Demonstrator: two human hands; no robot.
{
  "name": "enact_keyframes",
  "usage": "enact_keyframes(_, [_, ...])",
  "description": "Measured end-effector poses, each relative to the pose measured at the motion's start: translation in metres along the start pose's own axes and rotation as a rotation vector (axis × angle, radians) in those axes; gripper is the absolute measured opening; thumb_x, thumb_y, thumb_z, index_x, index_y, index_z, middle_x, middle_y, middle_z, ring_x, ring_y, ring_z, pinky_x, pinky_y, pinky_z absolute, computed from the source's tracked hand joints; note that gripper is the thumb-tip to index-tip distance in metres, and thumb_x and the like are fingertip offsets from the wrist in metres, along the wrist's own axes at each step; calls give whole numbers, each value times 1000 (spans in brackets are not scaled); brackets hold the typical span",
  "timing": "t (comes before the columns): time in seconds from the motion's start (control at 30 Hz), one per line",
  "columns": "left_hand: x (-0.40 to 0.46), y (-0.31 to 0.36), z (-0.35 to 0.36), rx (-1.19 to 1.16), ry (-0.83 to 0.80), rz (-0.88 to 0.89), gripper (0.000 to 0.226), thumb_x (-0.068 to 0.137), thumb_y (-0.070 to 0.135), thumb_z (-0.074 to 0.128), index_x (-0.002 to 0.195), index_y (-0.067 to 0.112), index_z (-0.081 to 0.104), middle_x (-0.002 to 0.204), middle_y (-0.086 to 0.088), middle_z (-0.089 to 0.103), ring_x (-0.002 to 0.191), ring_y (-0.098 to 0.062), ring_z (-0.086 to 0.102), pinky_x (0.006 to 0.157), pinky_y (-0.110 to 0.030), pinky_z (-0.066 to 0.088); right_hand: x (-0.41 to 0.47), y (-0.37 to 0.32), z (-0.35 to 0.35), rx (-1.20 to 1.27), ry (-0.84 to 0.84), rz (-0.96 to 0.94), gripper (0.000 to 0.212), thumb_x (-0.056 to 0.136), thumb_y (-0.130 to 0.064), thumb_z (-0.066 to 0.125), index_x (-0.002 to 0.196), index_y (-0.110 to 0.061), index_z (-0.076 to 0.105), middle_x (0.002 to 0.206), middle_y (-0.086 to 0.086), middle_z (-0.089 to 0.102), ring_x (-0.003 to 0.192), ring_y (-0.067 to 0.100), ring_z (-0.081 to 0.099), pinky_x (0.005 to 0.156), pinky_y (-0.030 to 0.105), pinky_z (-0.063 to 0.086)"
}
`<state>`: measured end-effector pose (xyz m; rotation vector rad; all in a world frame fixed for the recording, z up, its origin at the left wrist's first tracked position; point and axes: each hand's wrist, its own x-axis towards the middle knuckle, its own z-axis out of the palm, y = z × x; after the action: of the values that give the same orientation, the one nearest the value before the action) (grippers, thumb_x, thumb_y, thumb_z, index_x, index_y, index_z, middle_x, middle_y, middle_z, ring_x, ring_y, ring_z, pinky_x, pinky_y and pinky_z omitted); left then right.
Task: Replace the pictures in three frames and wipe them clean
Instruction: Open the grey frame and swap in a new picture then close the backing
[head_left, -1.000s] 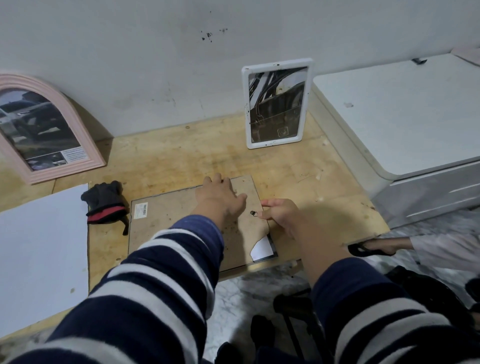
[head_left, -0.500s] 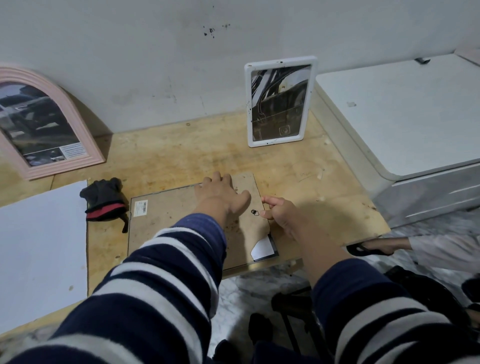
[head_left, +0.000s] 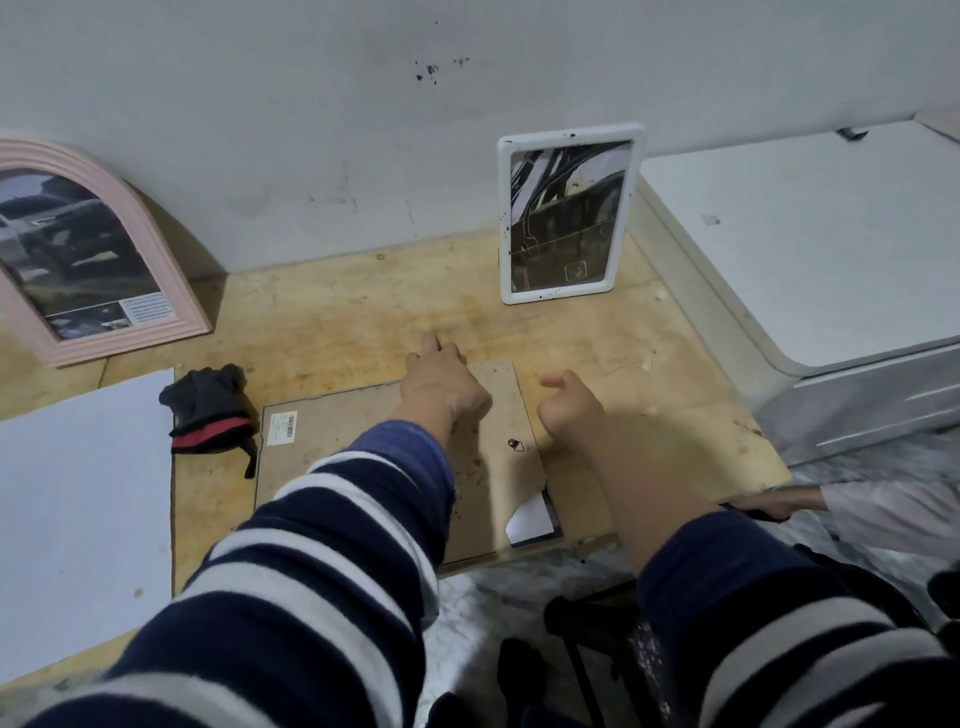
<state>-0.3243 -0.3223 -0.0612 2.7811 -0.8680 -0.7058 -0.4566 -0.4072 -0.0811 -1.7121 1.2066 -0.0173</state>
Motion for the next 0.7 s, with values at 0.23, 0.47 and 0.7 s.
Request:
enact_keyframes(0.23, [8,-2,1,14,-3,-16,68,73,39,72,133,19,46,138,-1,39,127,-27,37,91,-38,43,23,-48,5,-147,-149,-111,50,96,-1,32,143,-12,44,152,5,36,134,24,41,106,32,36])
enact_keyframes(0.47, [3,-6,-2,29,66,60,60,76,48,70,127,23,50,127,2,48,118,-24,46,84,-36,43,32,-60,14,-291,-95,-115,37,94,-1,41,126,-6,59,129,11,58,117,28,54,94,33,44])
enact_keyframes(0.7, [2,-52,-16,55,188,21,28,100,30,38,117,26,60,117,0,59,106,-24,57,94,-42,39,43,-53,25,-280,-42,-62,39,93,2,36,124,-5,59,134,16,52,118,34,52,98,32,42])
